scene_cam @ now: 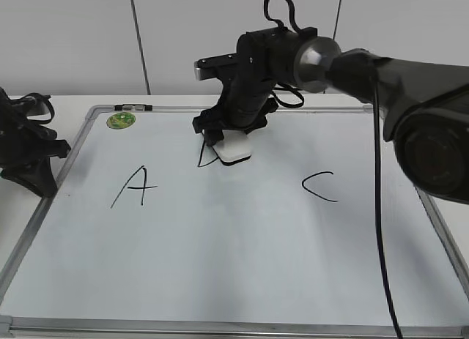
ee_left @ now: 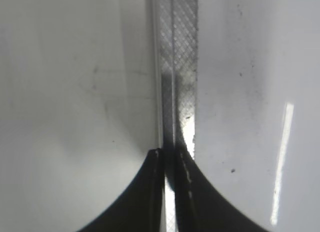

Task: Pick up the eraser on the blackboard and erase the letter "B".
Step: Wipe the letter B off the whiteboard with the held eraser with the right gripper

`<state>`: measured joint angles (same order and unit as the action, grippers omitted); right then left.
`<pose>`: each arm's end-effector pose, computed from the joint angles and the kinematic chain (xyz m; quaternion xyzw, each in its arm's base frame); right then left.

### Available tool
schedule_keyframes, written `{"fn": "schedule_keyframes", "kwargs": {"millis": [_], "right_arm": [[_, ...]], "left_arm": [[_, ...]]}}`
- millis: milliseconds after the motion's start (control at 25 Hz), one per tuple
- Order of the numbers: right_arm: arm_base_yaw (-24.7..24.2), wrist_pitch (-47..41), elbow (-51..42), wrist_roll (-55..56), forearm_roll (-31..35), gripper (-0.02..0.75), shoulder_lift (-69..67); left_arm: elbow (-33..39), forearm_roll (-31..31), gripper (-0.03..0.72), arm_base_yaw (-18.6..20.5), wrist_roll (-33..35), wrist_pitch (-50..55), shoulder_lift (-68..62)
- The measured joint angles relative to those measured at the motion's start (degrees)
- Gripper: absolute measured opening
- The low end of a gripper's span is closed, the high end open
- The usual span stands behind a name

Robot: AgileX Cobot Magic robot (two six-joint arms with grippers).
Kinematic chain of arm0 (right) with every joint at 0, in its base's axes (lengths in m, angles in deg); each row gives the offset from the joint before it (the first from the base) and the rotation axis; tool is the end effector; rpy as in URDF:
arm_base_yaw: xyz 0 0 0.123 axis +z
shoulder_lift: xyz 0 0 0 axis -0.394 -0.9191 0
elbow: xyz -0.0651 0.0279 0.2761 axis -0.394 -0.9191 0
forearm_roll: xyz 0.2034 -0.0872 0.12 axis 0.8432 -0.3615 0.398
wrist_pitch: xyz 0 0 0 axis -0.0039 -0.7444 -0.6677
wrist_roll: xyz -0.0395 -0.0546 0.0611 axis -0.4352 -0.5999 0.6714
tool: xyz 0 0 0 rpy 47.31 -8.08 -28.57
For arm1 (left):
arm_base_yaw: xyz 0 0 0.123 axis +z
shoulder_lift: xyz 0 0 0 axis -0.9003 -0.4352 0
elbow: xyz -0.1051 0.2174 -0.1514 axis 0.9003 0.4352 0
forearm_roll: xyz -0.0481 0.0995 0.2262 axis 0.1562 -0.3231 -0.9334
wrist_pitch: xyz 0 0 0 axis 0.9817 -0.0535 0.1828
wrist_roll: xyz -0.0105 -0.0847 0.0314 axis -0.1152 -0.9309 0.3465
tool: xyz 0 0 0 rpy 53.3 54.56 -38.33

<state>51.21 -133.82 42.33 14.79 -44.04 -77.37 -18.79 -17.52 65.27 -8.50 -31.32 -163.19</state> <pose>0.4809 0.2595 0.1433 -0.2250 0.9439 0.0786 0.2285 0.4106 -0.0096 0.1289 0.0143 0.9954 -0.0945 0.0116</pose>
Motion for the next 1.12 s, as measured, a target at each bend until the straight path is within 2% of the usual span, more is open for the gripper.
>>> {"fn": "schedule_keyframes", "kwargs": {"millis": [560,1000,1120], "right_arm": [[1.5,-0.6,0.0,-3.5,-1.8,0.538,-0.2],[9.8,-2.7,0.1,-4.0,-6.6,0.538,-0.2],[10.5,-2.7,0.1,-4.0,-7.8,0.538,-0.2]], "left_arm": [[0.0,0.1,0.011,0.0,0.0,0.0,0.0],[0.0,0.0,0.011,0.0,0.0,0.0,0.0],[0.0,-0.1,0.011,0.0,0.0,0.0,0.0]]}}
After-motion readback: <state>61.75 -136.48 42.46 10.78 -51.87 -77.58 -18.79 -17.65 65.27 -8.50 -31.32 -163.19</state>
